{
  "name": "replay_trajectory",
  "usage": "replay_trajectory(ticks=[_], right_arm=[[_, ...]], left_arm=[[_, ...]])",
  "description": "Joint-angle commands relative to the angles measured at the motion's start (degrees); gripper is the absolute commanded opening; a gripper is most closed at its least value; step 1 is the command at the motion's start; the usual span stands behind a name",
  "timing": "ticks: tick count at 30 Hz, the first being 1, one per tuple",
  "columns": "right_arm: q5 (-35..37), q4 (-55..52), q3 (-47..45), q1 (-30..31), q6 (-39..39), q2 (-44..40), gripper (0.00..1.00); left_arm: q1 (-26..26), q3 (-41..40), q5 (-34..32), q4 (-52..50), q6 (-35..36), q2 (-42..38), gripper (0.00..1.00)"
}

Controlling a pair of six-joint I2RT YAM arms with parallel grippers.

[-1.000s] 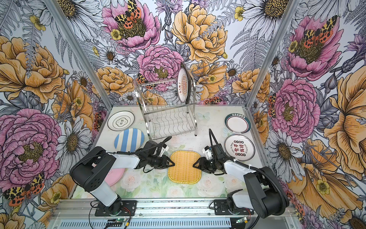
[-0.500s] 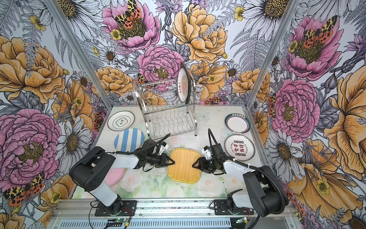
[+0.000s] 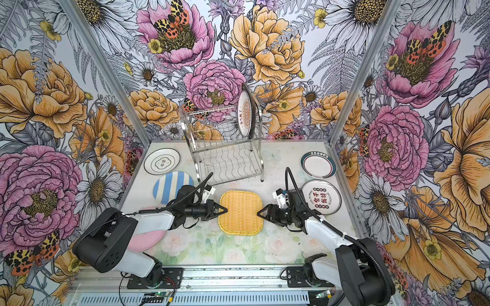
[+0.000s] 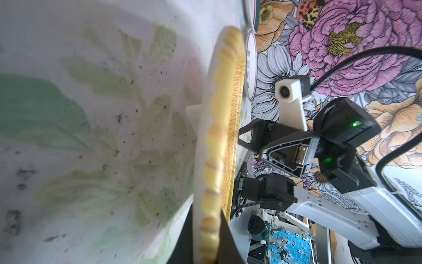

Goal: Load plates into a dish rack
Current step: Pick up the plate from the bottom-center of the table.

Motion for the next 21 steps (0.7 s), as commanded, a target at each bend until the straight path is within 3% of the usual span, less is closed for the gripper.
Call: replay_trajectory(ticks=[1,11,16,21], right_arm=[[-2.54,2.01,3.75,-0.11,0.46,-1.78,0.71],[-7.94,5.53,12.49,0.49,3.06,-0.49,0.72],[-12.35,15.14,13.05,1.87,8.77,2.11,0.69],[-12.44,14.07,14.58,3.78,7.01,3.62,0.66]], left_arm=[[1.07,1.09,5.12,5.21,-2.42,-4.84,0.0],[2.03,4.07,6.48,-0.04,-1.75,-12.79,0.0],[2.75,4.91,6.7,-0.22,-2.13,-15.11,0.0],[3.45,5.32,6.8,-0.22,-2.4,-16.2,0.0]])
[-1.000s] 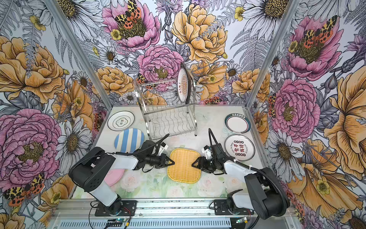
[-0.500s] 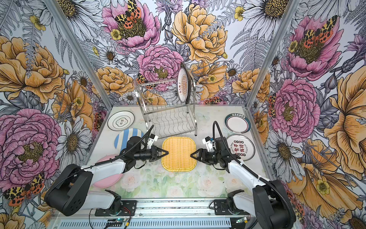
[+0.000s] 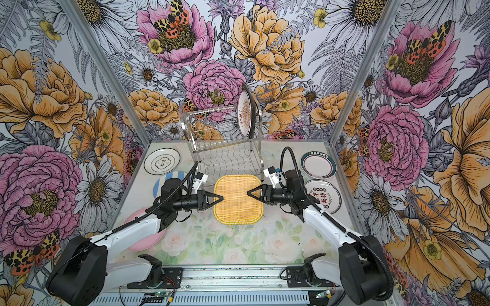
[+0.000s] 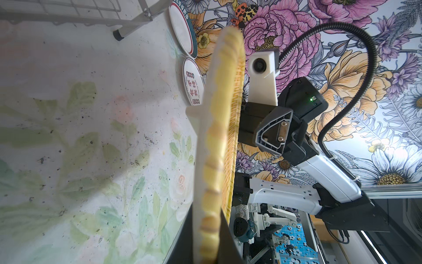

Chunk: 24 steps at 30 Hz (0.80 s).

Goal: Load plates into a dish rack
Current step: Pick up the plate from the bottom-center of the table.

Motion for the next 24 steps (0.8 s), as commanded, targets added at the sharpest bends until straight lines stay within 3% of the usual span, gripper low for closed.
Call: replay_trajectory(ticks=[1,5,17,20,21,22,24], right_arm=[[-1.71,2.94,2.29,1.09,0.36,0.68,0.65],[-1.41,3.84,2.72,2.03,0.83,0.86,0.56],[-1.31,4.94,3.09,3.05,1.2,0.9,0.03],[-0.76,3.81,3.52,3.09,0.65,0.42,0.0],[-0.13,2.32,3.89,3.04,-0.12,-0.01,0.0],[0.93,0.13,4.45,3.04,-1.39,-0.58,0.0],[4.26,-4.6,5.77,2.96,-3.63,-2.63,0.0]], left_arm=[[0.81,2.83,2.51,2.54,-0.3,-1.97,0.0],[0.81,2.92,3.01,2.51,-0.34,-2.02,0.0],[0.88,2.59,3.46,2.53,-0.74,-1.97,0.0],[1.29,2.41,3.22,2.15,-0.72,-2.13,0.0],[1.69,2.41,2.99,1.64,-0.49,-2.31,0.03],[2.08,2.48,2.75,0.96,-0.11,-2.71,0.14],[3.18,2.92,1.41,-2.97,2.04,-4.25,0.47]])
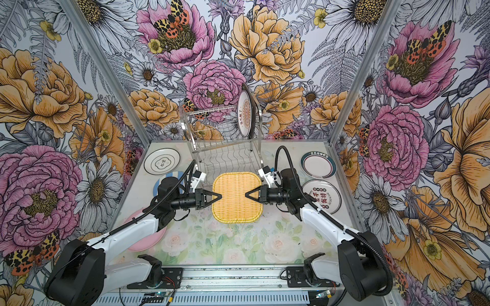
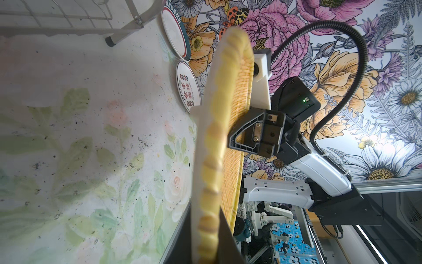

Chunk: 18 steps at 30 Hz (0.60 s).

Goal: Load plates into a dish rack
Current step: Pick up the plate from the bottom-center of the table.

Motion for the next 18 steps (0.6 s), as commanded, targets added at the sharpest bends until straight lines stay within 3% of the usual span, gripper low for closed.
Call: replay_trajectory(ticks=[1,3,5,9,18], right_arm=[[4.88,-4.25,3.62,0.31,-3.72,-4.25,0.0],[8.64,-6.06,4.16,0.24,-3.5,-6.8,0.0],[11.66,-8.11,5.03,0.47,-3.72,-8.95,0.0],[18.94,-14.08,7.84,1.03,-5.7,-13.4,0.0],[33.08,-26.31,20.66,5.52,-11.57,-17.96,0.0]], left_arm=[[1.85,2.63,-1.26,-4.8,3.56,-3.42,0.58],[2.99,4.02,-3.21,-11.52,7.49,-4.97,0.74],[4.18,4.95,-4.07,-15.49,9.71,-5.8,0.84],[6.21,6.44,-7.0,-22.11,13.48,-6.17,0.9],[6.2,8.67,-14.62,-27.44,17.14,-4.57,0.93]])
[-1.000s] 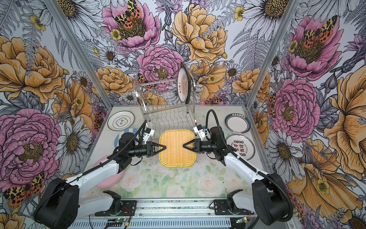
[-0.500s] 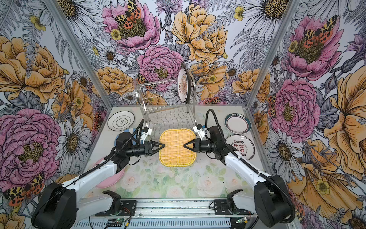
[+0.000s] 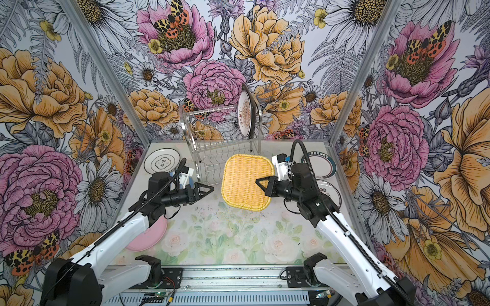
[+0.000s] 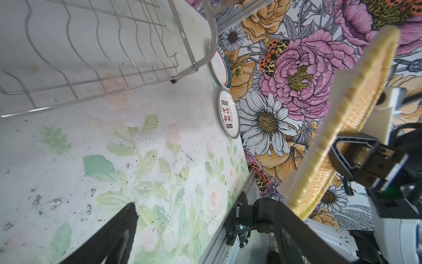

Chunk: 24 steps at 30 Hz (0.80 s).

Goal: Load plates into a dish rack
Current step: Pick up the plate from the bottom-center of the table, then place the plate on the dish rack.

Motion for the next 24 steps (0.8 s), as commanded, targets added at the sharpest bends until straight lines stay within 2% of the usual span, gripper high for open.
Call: replay_trajectory(ticks=[1,10,19,24], right_arm=[[8.76,-2.73,7.21,2.3,-3.8,-1.78,0.0],[27.63,-5.32,24.35,9.78,-8.81,4.69,0.0],[44.39,-4.44,42.53,14.32,-15.43,19.45,0.0],[52.77,0.38,50.34,16.93,-19.59,27.87,0.0]], left_arm=[[0.06,1.5,-4.82,-2.53,2.89,0.56,0.94],[-1.85,1.55,-7.77,-1.34,3.09,2.08,0.95],[-2.95,-0.19,-8.78,1.8,1.35,2.56,0.99],[-3.17,-1.29,-8.77,3.26,0.59,2.81,0.98]])
